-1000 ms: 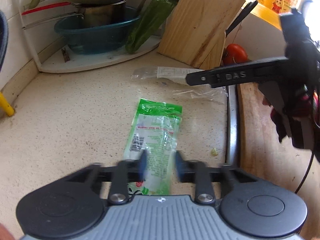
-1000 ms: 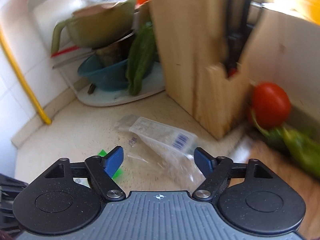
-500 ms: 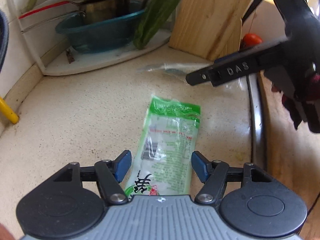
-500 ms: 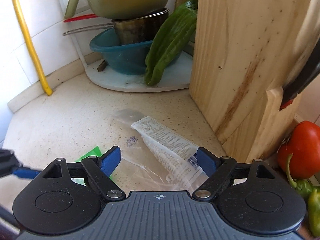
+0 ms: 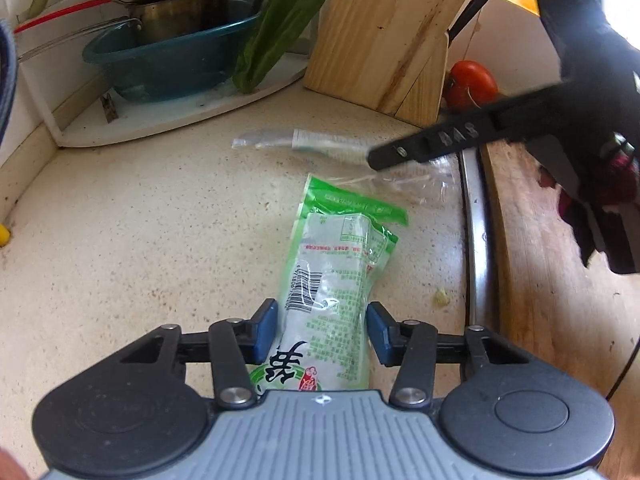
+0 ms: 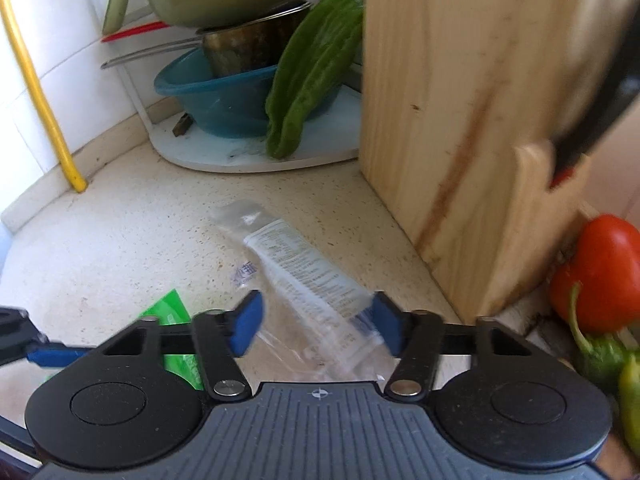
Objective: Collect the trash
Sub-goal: 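Grasp the clear barcoded wrapper with the right gripper while the left holds the package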
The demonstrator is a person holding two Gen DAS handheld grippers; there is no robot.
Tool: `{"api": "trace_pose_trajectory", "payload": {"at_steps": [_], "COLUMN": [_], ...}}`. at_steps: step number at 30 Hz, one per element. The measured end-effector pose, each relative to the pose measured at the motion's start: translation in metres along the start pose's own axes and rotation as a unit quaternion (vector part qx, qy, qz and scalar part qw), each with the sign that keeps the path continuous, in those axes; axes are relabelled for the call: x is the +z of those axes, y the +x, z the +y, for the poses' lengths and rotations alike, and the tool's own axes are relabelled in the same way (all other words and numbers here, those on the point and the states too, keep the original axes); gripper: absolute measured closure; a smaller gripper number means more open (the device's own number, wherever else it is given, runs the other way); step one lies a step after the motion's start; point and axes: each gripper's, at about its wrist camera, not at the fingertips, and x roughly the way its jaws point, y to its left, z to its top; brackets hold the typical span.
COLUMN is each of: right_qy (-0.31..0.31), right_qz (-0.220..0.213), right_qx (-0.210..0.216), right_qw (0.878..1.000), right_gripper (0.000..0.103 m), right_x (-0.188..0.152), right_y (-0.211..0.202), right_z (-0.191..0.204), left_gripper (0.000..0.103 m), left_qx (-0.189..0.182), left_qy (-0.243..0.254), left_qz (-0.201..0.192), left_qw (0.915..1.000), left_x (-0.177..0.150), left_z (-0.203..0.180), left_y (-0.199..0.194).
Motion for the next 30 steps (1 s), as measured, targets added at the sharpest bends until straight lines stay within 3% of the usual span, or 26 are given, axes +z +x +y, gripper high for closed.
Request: {"api": "trace_pose_trajectory", "payload": {"at_steps": [4, 7, 9, 11, 14, 16, 19, 22, 30], "right_qy": [0.003, 0.006, -0.005, -0.019, -0.048, -0.049, -0.041, -0.039, -0.025], "right_qz": [0.013, 0.028, 0.032, 0.026, 0.007, -0.002, 0.018, 0.033, 0.028], "right_qx": [0.018, 0.039, 0.046, 0.039, 0.015, 0.013, 0.016, 0.012, 0.006], "right_qw": [1.0, 0.999, 0.998, 0.999, 0.999, 0.999, 0.999, 0.999, 0.999], "right_gripper": [0.06, 0.06, 0.055, 0.033, 0.018, 0.016, 0.016, 0.03, 0.041], "right_x": [-0.011, -0.019, -0.022, -0.021, -0.014, -0.009, -0.005, -0.008, -0.013], "right_y": [-0.011, -0.019, -0.025, -0.031, -0.037, -0.033, -0.014, -0.001, -0.007], "right_z": [0.004, 0.012, 0.018, 0.024, 0.032, 0.034, 0.033, 0.036, 0.035], "left_gripper": [0.058, 0.054, 0.051, 0.046, 0.041, 0.04, 0.04, 0.037, 0.035], "left_qx": [0.005, 0.016, 0.021, 0.028, 0.03, 0.034, 0.05, 0.057, 0.061], "left_qy": [-0.009, -0.011, -0.014, -0.017, -0.012, -0.01, -0.006, -0.004, -0.006], "left_qz": [-0.003, 0.0, 0.005, 0.004, -0.002, 0.0, 0.001, -0.002, -0.008], "left_qw": [0.9999, 0.9998, 0.9997, 0.9994, 0.9995, 0.9994, 0.9987, 0.9984, 0.9981], "left_x": [-0.005, -0.008, -0.009, -0.008, -0.006, -0.004, 0.0, 0.0, 0.001], "left_z": [0.006, 0.013, 0.017, 0.017, 0.013, 0.011, 0.007, 0.006, 0.007], "left_y": [-0.008, -0.01, -0.011, -0.011, -0.007, -0.002, 0.007, 0.009, 0.013]}}
